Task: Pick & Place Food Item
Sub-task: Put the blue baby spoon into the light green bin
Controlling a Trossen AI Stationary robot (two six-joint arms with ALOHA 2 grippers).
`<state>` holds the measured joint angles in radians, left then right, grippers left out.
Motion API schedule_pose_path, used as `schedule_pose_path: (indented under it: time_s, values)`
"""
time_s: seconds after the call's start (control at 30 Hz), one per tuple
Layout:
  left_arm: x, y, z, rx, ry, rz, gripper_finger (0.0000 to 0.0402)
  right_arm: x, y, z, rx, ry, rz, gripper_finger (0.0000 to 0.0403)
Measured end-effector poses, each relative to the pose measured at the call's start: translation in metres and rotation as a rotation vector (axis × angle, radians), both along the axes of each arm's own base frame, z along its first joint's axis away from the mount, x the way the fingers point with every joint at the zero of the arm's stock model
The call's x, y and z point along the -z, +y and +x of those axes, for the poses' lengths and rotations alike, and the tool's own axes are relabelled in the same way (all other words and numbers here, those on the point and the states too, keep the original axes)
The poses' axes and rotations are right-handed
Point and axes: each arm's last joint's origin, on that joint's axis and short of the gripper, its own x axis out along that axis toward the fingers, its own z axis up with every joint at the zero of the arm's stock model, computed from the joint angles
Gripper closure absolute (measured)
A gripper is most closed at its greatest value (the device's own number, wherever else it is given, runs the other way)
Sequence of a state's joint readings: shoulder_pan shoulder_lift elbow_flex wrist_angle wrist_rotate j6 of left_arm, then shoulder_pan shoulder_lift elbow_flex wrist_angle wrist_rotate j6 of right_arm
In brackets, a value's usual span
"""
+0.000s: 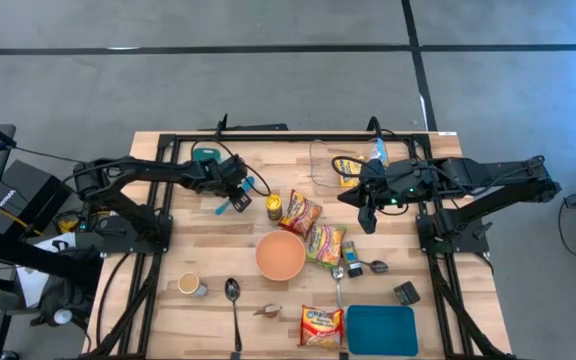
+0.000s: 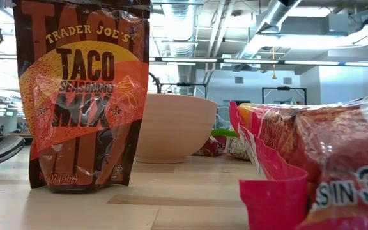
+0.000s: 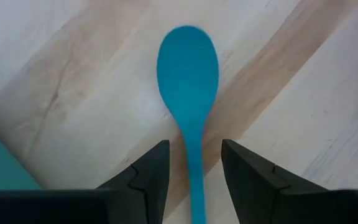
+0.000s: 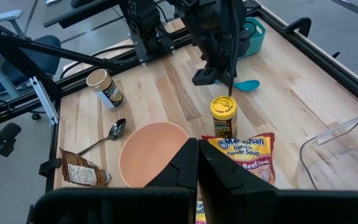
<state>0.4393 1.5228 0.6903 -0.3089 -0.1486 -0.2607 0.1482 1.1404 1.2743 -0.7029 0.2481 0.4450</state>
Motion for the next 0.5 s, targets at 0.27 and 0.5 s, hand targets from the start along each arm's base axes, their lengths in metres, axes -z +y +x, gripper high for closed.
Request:
schedule_pose_path:
  time_s: [0.27,0.5]
  values:
    - [0.0115,-0.0002,0.0029,0.008,0.026,-0.047,0.0262,0.0,0.0003,0.0,-0.001,0.0,0.0,0.0401]
    - [0.0117,-0.0002,0.0029,0.008,0.026,-0.047,0.0262,0.0001,0.0003,0.0,-0.001,0.001,0.0,0.0401]
